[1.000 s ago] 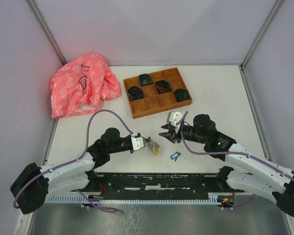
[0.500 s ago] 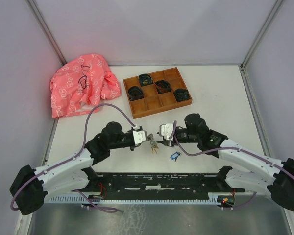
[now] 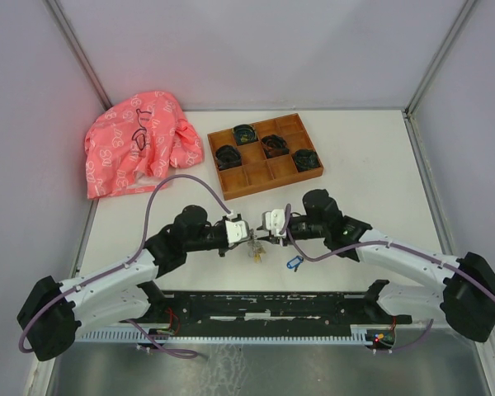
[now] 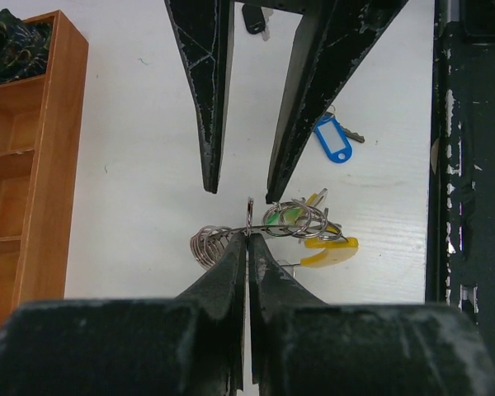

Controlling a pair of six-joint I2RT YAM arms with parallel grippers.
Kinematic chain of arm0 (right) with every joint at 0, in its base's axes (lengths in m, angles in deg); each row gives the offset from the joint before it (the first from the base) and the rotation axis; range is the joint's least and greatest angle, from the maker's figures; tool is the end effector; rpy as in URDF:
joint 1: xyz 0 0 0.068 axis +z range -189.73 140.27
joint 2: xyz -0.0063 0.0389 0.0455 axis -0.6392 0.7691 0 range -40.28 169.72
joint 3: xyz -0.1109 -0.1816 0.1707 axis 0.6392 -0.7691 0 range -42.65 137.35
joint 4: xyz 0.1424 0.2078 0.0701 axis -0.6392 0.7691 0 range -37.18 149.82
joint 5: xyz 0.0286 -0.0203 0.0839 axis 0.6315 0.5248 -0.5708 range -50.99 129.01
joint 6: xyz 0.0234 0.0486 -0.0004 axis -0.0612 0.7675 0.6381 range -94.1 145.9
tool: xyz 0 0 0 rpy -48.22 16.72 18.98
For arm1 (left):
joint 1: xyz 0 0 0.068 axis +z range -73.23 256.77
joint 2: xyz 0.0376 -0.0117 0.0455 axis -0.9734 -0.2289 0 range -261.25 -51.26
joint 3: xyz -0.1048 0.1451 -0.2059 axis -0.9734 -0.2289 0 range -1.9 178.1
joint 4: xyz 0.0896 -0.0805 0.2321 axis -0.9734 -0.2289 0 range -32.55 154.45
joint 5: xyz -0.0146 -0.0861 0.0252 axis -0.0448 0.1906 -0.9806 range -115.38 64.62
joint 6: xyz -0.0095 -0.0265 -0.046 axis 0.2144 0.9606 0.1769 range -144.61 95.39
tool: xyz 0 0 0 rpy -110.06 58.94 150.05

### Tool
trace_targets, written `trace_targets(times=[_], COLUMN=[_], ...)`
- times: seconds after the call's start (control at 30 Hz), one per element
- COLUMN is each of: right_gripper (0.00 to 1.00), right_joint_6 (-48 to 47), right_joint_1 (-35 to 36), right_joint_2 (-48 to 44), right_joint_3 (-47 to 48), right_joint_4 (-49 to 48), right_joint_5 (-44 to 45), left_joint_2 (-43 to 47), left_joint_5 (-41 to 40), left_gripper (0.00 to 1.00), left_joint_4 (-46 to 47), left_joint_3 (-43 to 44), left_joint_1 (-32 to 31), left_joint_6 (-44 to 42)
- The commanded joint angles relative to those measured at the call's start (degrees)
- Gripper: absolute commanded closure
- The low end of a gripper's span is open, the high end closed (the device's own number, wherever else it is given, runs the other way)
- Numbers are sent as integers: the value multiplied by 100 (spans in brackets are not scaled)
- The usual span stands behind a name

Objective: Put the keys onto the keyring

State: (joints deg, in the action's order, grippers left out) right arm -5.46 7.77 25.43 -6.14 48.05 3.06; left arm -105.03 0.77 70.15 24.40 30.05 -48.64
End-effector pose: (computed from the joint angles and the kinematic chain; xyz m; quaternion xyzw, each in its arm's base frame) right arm 0.1523 0.1972 0.2444 -0.6369 0.5115 0.3292 0.4736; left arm 0.1308 -0.1618 0.2274 0.5703 0.5841 -0.2910 0.4988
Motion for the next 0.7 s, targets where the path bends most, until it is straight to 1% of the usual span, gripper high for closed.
trace_targets(times=[0.0, 0.33, 0.43, 0.53, 0.57, 0.6, 0.67], right_gripper=[65, 72, 80, 95, 98, 99, 99], right_joint_6=[118, 205, 232, 284, 306, 348, 485], right_joint_1=[13, 13, 13, 13, 11, 13, 13], right_joint_2=[95, 288, 327, 322, 315, 301, 249], right_joint_3=[212, 294, 319, 314, 301, 262, 157], right_joint_4=[-432, -430, -412, -410, -428, -471, -657], right_joint_5=[-239, -354, -357, -356, -339, -313, -279], left_joint_2=[-10, -19, -19, -4, 18, 35, 135], left_joint_5=[221, 267, 280, 275, 264, 245, 205], left_gripper=[97, 97, 97, 97, 97, 97, 90], left_joint_4=[183, 202, 212, 257, 305, 361, 546], left_joint_3=[290, 287, 277, 241, 216, 169, 36], left_joint_1=[5, 12, 13, 13, 11, 10, 12], left_joint_6=[136, 131, 127, 119, 118, 132, 180])
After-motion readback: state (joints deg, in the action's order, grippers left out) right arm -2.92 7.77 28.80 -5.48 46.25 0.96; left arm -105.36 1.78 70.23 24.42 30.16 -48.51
